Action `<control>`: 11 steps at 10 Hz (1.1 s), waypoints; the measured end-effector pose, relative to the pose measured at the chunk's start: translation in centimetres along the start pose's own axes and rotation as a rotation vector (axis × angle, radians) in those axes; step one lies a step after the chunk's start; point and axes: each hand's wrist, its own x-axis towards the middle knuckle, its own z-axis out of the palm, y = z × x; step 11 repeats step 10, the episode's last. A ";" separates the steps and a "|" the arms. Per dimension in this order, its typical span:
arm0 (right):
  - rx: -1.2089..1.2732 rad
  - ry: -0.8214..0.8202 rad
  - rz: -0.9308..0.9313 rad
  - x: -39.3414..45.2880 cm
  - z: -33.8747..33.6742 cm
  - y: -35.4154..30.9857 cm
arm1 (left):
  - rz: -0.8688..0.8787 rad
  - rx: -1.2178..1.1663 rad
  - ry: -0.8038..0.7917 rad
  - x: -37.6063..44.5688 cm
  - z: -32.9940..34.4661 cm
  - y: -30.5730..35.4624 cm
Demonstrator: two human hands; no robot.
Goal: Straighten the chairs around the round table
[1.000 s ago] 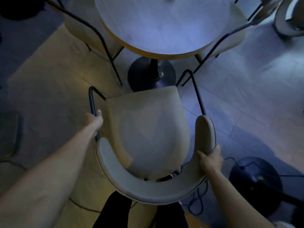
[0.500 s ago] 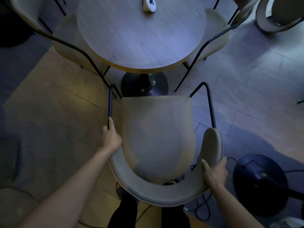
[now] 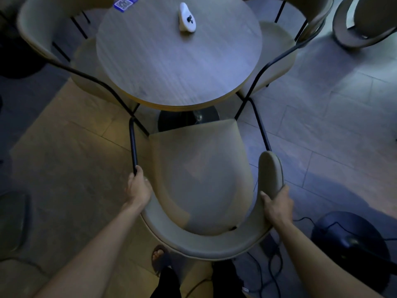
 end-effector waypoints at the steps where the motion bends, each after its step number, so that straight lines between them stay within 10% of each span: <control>1: 0.005 -0.019 -0.052 1.6 0.3 -1.9 | -0.007 0.020 0.023 1.6 -0.7 1.2; 7: -0.068 -0.074 -0.044 5.3 1.4 -5.8 | -0.013 -0.019 -0.020 8.0 -2.2 3.1; 9: -0.471 -0.326 0.007 5.6 -1.8 -7.5 | 0.026 0.279 -0.227 5.7 -5.1 3.5; 11: -0.703 -0.234 -0.035 4.2 -2.5 -7.6 | 0.083 0.139 -0.360 2.1 -5.7 4.0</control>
